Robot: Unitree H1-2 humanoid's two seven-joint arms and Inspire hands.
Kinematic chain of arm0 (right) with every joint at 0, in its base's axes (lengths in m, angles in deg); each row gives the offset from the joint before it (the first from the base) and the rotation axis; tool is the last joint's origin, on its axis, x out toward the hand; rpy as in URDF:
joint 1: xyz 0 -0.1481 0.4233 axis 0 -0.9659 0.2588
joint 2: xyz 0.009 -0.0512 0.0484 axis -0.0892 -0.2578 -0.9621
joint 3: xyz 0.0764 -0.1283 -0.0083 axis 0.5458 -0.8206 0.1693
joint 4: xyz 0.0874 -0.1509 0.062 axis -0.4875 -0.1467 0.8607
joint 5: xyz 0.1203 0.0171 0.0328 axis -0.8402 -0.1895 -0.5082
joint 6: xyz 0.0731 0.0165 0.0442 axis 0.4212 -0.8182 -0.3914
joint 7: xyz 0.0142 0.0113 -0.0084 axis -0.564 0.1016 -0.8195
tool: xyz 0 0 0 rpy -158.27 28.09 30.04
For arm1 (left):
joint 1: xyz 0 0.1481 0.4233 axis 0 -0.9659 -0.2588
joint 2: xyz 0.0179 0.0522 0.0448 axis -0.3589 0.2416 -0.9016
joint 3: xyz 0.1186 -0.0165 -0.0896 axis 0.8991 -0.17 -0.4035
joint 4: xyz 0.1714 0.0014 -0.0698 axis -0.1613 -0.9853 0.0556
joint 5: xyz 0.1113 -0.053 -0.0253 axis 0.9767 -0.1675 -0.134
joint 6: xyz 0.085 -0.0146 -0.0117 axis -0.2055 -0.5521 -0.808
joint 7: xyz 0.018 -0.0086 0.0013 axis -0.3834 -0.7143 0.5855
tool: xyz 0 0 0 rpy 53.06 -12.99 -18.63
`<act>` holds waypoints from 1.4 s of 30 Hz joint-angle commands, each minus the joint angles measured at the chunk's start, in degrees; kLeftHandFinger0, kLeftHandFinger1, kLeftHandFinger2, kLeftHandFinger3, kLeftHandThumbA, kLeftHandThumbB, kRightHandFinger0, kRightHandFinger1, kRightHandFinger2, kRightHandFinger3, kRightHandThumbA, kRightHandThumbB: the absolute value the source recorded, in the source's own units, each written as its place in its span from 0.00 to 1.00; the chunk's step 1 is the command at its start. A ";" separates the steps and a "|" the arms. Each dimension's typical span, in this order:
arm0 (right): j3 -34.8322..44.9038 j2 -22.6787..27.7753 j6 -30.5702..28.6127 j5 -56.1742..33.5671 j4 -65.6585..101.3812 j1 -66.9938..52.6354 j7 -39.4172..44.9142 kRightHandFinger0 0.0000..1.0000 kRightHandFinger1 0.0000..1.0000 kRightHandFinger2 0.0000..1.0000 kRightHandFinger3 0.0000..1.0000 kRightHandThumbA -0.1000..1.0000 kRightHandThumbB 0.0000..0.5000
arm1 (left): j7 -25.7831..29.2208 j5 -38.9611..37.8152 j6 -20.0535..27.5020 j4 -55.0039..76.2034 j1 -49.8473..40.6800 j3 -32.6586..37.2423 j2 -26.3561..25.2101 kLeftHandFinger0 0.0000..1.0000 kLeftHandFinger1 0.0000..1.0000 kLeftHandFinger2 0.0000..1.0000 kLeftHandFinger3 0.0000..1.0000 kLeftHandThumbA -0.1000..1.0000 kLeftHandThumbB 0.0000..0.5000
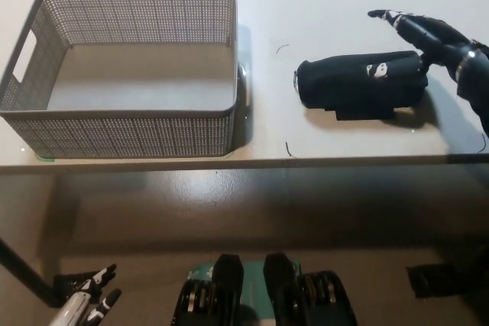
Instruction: Use the right hand to pick up the pencil case on the right hand side and put it into a grey container on the left side
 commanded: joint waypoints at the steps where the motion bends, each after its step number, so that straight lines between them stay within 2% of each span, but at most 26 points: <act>1: -2.00 -0.09 -1.49 3.57 -4.29 6.68 1.26 1.00 1.00 1.00 1.00 0.81 1.00 | -0.44 0.47 0.43 1.86 -0.09 -0.31 -1.13 1.00 1.00 1.00 1.00 1.00 0.90; 6: -3.04 -0.54 -2.18 3.81 -7.80 9.04 1.11 1.00 1.00 1.00 1.00 0.80 1.00 | -0.27 1.09 0.85 2.25 0.30 -0.31 -1.22 1.00 1.00 1.00 1.00 1.00 0.89; 13: -5.61 -1.01 -2.26 6.47 -9.57 11.07 1.41 1.00 1.00 1.00 1.00 0.83 1.00 | -0.94 0.38 0.73 1.85 0.46 -0.46 -1.08 1.00 1.00 1.00 1.00 1.00 0.98; 19: -6.61 -1.82 -2.76 7.33 -11.46 12.65 1.48 1.00 1.00 1.00 1.00 0.83 1.00 | -0.61 1.14 1.37 2.11 0.50 -0.46 -1.25 1.00 1.00 1.00 1.00 1.00 0.97; 21: -7.09 -2.24 -3.18 7.91 -12.00 13.15 1.12 1.00 1.00 1.00 1.00 1.00 1.00 | -0.70 1.16 1.00 2.44 0.41 -0.52 -1.30 1.00 1.00 1.00 1.00 1.00 0.98; 28: -6.64 -2.97 -3.83 7.99 -10.35 12.64 0.74 1.00 1.00 1.00 1.00 1.00 1.00 | -1.00 1.22 1.50 2.64 0.70 -0.33 -1.36 1.00 1.00 1.00 1.00 1.00 0.93; 33: -6.37 -3.78 -4.04 7.83 -10.68 12.65 0.74 1.00 1.00 1.00 1.00 1.00 1.00 | -1.07 1.65 0.95 2.92 0.66 -0.26 -1.58 1.00 1.00 1.00 1.00 1.00 0.97; 42: -6.85 -5.95 -4.18 8.27 -13.17 14.05 1.11 1.00 1.00 1.00 1.00 1.00 1.00 | -1.85 0.85 1.25 3.11 1.34 -0.40 -1.36 1.00 1.00 1.00 1.00 1.00 0.94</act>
